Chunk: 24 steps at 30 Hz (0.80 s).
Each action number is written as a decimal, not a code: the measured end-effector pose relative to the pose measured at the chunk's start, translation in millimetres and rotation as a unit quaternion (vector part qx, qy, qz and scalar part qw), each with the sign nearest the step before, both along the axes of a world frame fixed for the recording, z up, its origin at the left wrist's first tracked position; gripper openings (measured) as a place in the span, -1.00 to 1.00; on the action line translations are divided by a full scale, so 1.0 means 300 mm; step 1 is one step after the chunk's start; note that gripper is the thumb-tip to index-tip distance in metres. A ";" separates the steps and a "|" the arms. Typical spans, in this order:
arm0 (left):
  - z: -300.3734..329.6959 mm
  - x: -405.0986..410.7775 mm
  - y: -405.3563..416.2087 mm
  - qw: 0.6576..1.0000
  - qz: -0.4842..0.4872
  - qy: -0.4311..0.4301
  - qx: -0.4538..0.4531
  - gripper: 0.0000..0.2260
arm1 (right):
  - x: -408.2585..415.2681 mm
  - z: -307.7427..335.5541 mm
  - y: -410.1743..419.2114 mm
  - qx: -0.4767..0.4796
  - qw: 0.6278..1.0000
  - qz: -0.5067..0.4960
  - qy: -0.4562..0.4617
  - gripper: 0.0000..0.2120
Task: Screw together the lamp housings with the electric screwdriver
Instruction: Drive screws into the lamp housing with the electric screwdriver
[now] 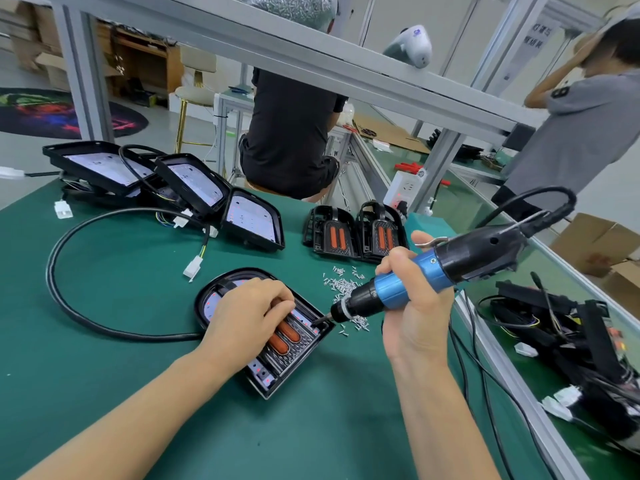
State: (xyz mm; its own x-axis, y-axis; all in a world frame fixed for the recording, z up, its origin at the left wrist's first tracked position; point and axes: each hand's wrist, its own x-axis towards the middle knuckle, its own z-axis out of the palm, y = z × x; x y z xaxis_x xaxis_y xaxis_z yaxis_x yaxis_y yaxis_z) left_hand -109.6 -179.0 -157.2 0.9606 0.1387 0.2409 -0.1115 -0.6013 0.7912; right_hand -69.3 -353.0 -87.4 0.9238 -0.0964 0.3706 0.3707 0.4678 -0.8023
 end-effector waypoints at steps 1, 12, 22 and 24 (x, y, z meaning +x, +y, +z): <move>0.001 0.002 0.003 1.000 -0.003 0.003 -0.016 -0.83 | -0.004 -0.002 -0.008 0.013 1.000 -0.008 0.000 -0.68; 0.099 0.212 -0.070 0.991 -0.024 -0.003 0.133 -0.92 | -0.080 -0.011 -0.133 0.140 0.976 -0.168 0.000 -0.69; 0.086 0.429 -0.175 0.947 -0.079 0.176 0.256 -0.90 | -0.096 -0.062 -0.179 0.177 0.965 -0.189 0.045 -0.71; 0.079 0.436 -0.179 0.941 -0.086 0.186 0.269 -0.89 | -0.103 -0.069 -0.179 0.187 0.964 -0.183 0.046 -0.71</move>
